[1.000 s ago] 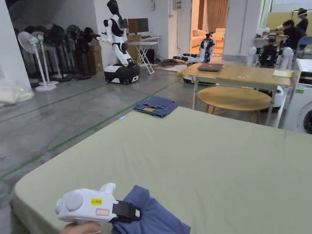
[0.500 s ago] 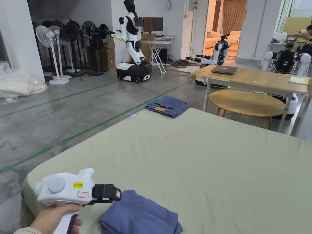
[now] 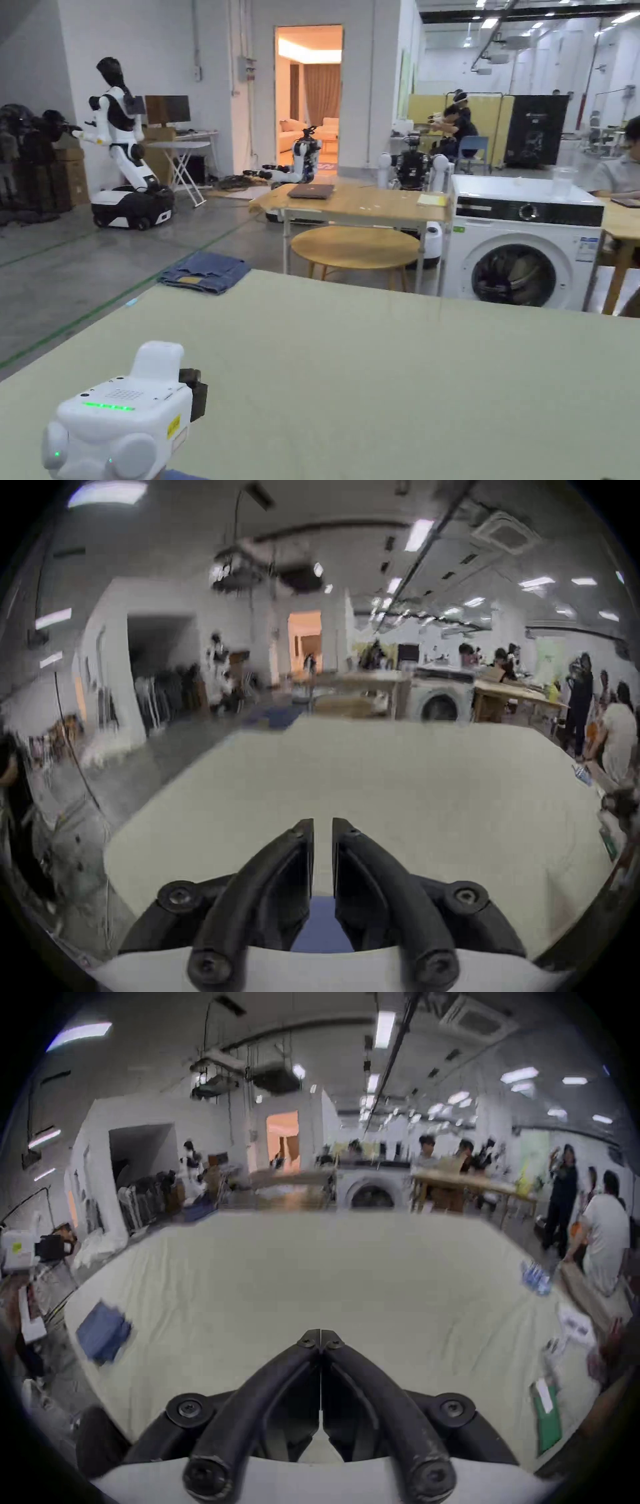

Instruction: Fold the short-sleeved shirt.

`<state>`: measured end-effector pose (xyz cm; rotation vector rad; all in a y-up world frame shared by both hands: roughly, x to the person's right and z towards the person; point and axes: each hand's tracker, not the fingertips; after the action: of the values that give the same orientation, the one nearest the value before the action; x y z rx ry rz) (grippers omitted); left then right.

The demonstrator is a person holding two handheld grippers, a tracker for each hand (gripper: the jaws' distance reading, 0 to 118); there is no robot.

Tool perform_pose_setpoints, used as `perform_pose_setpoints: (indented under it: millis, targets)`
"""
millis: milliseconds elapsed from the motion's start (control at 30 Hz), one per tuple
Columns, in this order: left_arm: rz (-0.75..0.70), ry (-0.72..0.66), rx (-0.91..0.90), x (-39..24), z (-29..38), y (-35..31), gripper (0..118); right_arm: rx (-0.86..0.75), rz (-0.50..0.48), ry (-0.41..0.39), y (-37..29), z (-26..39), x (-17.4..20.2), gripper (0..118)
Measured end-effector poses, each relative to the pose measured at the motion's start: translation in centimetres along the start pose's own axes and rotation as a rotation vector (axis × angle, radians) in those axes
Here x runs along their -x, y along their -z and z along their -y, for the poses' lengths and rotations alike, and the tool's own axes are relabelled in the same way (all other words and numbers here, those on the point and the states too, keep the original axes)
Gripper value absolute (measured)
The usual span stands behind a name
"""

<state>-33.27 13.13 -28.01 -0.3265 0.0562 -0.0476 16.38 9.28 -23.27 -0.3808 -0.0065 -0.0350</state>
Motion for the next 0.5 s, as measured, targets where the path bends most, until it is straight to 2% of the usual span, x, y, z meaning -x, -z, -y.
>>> perform_pose_setpoints:
  millis: [100,200,400,500]
  targets:
    - [0.067,0.034,-0.123,-6.1,-3.4,-1.8,7,-0.109,0.120,-0.045,-0.5,-4.5,-0.1,0]
    - [0.083,0.092,-0.239,-11.2,-5.6,-3.6,7,-0.166,0.159,-0.055,-1.3,-7.3,-0.4,0]
    - [0.180,0.021,-0.201,-15.8,-8.1,-5.7,7,-0.250,0.142,-0.019,-4.2,-8.8,-0.8,0]
    - [0.225,-0.010,-0.212,-16.3,-7.9,-6.1,7,-0.280,0.075,-0.008,-5.3,-9.3,-1.5,0]
